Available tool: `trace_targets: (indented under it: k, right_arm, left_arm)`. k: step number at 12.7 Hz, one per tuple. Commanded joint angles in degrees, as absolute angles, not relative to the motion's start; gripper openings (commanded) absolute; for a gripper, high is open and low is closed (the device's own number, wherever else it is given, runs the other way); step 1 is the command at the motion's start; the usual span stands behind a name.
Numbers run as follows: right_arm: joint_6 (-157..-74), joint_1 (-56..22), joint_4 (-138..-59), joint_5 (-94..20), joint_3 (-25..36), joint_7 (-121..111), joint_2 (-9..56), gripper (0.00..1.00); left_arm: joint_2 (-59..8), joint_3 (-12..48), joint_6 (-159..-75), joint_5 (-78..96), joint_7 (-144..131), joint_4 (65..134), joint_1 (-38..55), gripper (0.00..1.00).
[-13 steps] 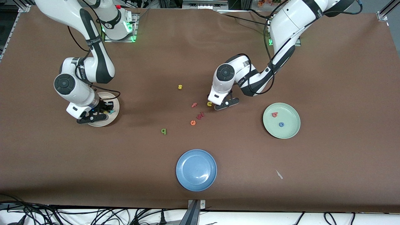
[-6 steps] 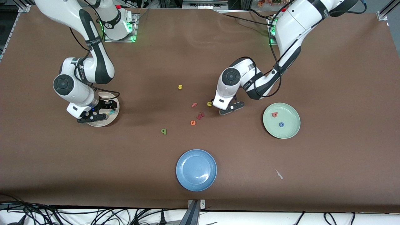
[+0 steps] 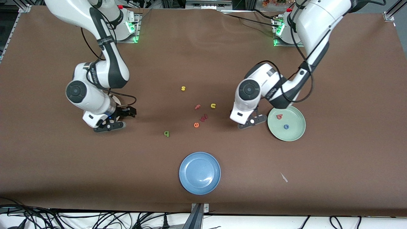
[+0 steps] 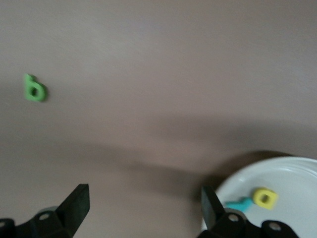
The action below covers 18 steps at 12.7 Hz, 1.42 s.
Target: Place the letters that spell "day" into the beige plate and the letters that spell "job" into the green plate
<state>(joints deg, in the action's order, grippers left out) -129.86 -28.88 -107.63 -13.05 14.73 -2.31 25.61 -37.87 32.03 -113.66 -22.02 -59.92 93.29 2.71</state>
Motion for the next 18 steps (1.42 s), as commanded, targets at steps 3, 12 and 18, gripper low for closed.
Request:
trace_targets:
  k: [3,12,18]
  right_arm:
    - [-127.88,-29.44,-95.82,-13.97,9.33,13.68,34.70,1.00]
    - [-132.01,-34.01,-85.87,-13.18,9.14,30.06,46.14,0.99]
    - [-132.53,-34.01,-84.47,-13.27,9.14,30.15,47.81,0.82]
  left_arm:
    - [-38.14,32.26,-111.53,-21.80,-43.11,93.16,-6.40,0.00]
    - [-44.74,31.11,-115.14,-21.89,-34.98,93.86,-12.48,0.00]
    - [-39.40,31.64,-114.43,-21.71,-35.16,92.99,-13.45,1.00]
